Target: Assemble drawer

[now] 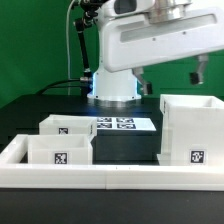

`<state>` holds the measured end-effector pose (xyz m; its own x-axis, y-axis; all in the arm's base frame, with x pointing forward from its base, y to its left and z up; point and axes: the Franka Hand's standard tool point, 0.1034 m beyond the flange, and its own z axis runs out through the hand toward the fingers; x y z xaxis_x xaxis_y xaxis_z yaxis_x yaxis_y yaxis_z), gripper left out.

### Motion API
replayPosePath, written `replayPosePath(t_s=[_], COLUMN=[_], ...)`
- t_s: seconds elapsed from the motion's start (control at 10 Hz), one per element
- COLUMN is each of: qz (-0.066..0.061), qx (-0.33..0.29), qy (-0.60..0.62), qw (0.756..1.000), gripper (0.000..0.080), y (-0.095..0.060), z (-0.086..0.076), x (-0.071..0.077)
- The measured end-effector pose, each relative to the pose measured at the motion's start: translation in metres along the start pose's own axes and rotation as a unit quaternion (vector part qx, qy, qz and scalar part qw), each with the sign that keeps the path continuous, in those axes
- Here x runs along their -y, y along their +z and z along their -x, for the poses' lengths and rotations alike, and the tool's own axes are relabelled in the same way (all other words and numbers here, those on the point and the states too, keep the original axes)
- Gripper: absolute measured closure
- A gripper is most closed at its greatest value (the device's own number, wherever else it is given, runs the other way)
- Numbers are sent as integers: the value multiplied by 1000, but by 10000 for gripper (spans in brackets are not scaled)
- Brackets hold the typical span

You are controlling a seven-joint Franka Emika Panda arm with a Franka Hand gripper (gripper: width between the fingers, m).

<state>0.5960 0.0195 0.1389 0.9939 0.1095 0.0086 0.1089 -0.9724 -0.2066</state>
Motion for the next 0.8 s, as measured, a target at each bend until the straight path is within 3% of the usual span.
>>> replayPosePath(t_s=[0.2,0.5,0.8], qz=[14,39,38], qx=[-14,-30,-29], qy=[-40,-86,-80], qw=[999,995,996], gripper=[151,151,151], y=[3,16,16], z=[15,23,22], x=[-28,-54,-53])
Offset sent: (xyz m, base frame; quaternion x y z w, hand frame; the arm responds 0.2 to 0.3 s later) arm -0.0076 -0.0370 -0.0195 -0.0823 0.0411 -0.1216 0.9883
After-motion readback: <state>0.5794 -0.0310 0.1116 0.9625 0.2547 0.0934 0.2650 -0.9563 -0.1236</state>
